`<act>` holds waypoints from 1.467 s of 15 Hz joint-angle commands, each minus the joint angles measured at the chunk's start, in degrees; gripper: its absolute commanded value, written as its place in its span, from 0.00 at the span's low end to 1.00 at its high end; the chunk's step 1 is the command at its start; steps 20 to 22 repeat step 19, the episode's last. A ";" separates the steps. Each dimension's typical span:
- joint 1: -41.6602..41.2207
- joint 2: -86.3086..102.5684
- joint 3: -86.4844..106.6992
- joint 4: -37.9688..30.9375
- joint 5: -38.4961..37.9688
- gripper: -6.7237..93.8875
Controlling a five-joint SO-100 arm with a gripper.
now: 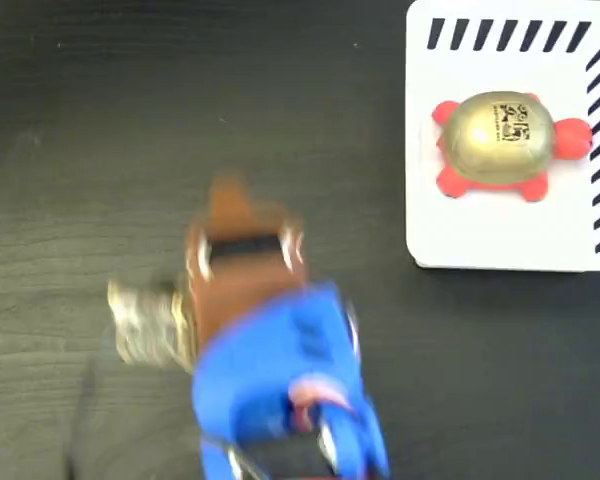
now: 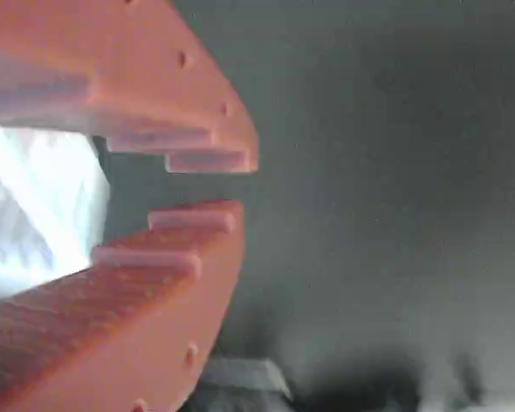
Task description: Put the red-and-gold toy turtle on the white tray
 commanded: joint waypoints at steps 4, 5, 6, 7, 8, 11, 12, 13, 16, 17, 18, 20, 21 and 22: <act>0.18 21.18 4.83 20.83 -0.26 0.07; -0.18 21.45 6.15 22.68 -0.70 0.07; -0.53 21.62 8.35 21.97 -0.35 0.07; 0.44 21.62 9.32 21.71 -0.09 0.07; 0.88 21.62 9.32 21.71 0.26 0.07; 0.00 21.62 9.32 21.62 -0.44 0.07; 0.00 21.62 9.32 21.62 -0.53 0.07; 0.00 21.62 9.32 21.62 -0.53 0.07; -0.09 21.62 9.32 21.62 -0.53 0.07; -0.09 21.62 9.32 21.62 -0.53 0.07; -0.09 21.62 9.32 21.62 -0.53 0.07; -0.09 21.62 9.32 21.62 -0.53 0.07; -0.09 21.62 9.32 21.62 -0.53 0.07; -0.09 21.62 9.32 21.62 -0.53 0.07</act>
